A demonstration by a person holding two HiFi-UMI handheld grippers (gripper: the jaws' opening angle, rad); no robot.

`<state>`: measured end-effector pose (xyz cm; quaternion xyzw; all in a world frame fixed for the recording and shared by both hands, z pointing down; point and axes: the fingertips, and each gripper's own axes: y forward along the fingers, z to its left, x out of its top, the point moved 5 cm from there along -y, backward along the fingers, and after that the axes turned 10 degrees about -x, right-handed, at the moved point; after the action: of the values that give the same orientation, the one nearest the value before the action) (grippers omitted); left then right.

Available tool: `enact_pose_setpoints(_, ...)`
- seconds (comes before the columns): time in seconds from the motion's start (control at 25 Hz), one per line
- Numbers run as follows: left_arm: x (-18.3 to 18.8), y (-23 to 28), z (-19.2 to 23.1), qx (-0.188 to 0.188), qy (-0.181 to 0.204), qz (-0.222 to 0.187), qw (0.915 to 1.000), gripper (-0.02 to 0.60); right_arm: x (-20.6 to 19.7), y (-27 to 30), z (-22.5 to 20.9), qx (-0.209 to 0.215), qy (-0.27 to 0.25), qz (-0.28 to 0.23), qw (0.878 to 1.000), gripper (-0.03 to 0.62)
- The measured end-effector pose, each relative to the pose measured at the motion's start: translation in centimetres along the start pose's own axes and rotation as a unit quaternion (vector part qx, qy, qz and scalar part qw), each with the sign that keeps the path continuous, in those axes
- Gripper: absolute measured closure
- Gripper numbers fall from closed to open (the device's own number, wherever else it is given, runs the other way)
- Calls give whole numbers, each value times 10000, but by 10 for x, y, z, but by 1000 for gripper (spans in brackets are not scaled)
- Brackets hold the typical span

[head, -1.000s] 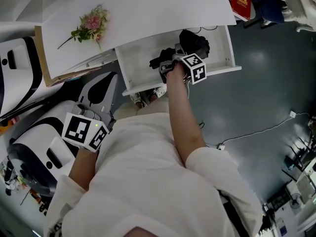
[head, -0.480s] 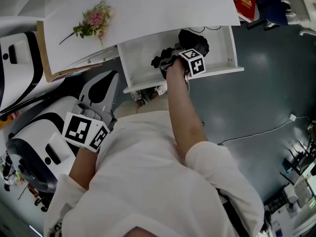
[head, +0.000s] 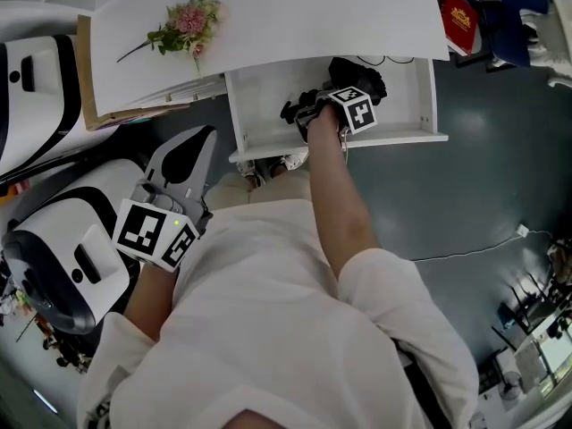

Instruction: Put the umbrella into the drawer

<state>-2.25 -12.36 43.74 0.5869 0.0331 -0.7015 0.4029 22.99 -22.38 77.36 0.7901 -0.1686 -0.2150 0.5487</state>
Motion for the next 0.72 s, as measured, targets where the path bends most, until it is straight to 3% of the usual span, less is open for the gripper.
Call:
enact_pose_setpoints(0.24, -6, -9, 4, 54, -13, 93, 9999, 568, -2, 6, 3, -203, -207, -66, 9996, 332)
enact_pose_setpoints(0.52, -7, -14, 5, -61, 64, 165, 9998, 568, -6, 12, 17, -656, -1314, 160, 9890, 326)
enact_pose_setpoints(0.72, -8, -30, 10, -39, 72, 96, 9999, 568, -5, 12, 18, -851, -1282, 45, 9881, 322)
